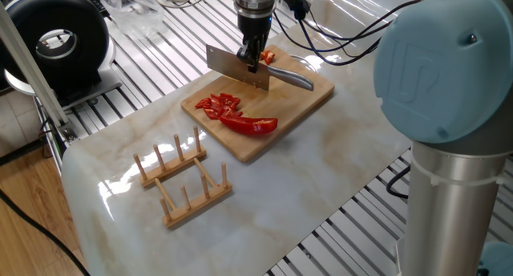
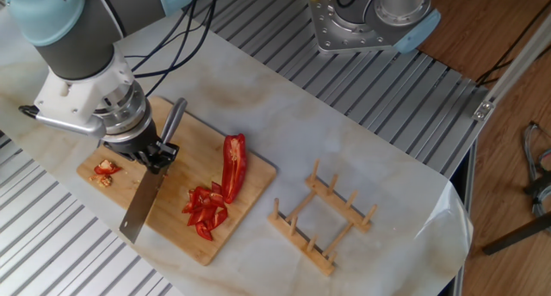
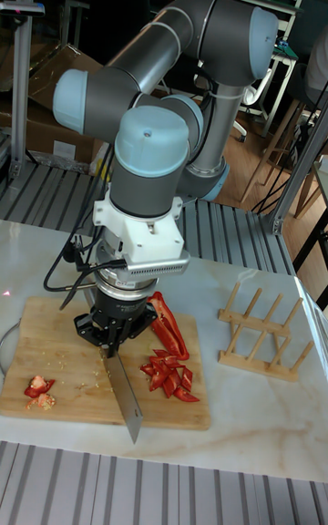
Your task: Chop the chili peppers
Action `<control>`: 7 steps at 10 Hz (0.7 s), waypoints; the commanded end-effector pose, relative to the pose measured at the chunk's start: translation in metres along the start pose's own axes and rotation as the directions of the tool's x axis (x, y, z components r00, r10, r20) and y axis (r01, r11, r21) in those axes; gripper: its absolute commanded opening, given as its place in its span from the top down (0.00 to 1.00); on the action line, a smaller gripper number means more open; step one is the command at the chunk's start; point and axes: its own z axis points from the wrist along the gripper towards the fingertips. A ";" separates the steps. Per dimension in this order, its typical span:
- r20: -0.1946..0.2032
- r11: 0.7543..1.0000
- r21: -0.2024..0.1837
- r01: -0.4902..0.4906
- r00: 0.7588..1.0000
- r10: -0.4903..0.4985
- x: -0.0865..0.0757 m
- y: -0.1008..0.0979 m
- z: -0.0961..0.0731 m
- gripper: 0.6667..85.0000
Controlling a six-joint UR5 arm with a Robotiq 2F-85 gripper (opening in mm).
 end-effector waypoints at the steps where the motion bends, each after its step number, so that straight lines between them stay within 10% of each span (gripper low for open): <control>1: 0.010 1.000 -0.008 0.002 1.000 -0.002 0.000 -0.003 0.000 0.99; 7: 0.007 1.000 0.002 0.005 1.000 -0.005 -0.001 -0.005 -0.001 0.99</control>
